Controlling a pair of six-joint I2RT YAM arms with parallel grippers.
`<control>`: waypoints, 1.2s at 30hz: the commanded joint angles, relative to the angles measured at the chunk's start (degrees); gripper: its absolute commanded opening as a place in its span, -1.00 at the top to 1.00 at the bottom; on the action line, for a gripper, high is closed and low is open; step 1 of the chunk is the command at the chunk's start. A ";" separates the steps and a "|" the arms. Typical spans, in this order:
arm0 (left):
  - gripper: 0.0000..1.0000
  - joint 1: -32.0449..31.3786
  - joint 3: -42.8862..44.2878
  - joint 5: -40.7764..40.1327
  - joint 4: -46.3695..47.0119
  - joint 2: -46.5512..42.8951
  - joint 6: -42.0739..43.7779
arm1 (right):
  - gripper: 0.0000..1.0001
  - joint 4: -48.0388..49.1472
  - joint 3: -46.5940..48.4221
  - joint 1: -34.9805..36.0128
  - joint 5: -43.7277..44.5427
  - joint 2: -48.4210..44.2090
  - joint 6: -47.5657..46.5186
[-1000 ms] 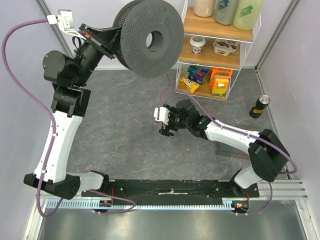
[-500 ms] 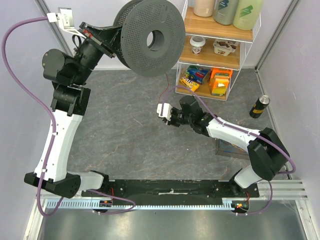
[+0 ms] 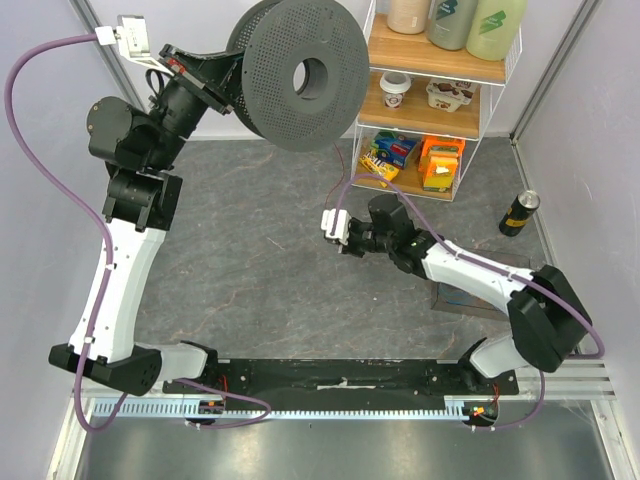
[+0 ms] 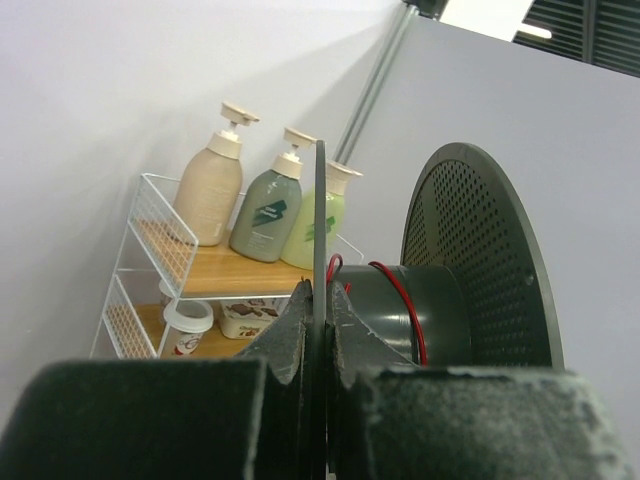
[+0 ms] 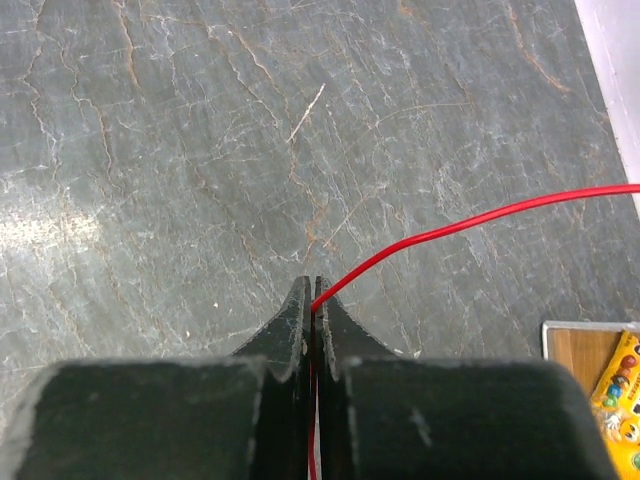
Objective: Wrap the cables
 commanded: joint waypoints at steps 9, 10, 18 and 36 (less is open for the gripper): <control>0.97 0.22 -3.32 -17.57 -5.71 0.19 11.42 | 1.00 -6.84 -7.79 -0.28 -2.61 -15.18 4.33; 0.97 0.22 -4.82 -16.44 -4.74 -0.42 10.98 | 1.00 -7.28 -7.88 -0.28 -2.87 -15.01 4.68; 0.97 0.22 -22.30 -18.26 -7.89 -8.77 14.22 | 1.00 -22.30 0.11 -0.28 -3.85 -4.47 12.07; 0.97 0.14 -42.45 -15.90 -6.67 -15.55 16.60 | 0.25 -28.46 3.28 -0.28 8.99 10.13 11.10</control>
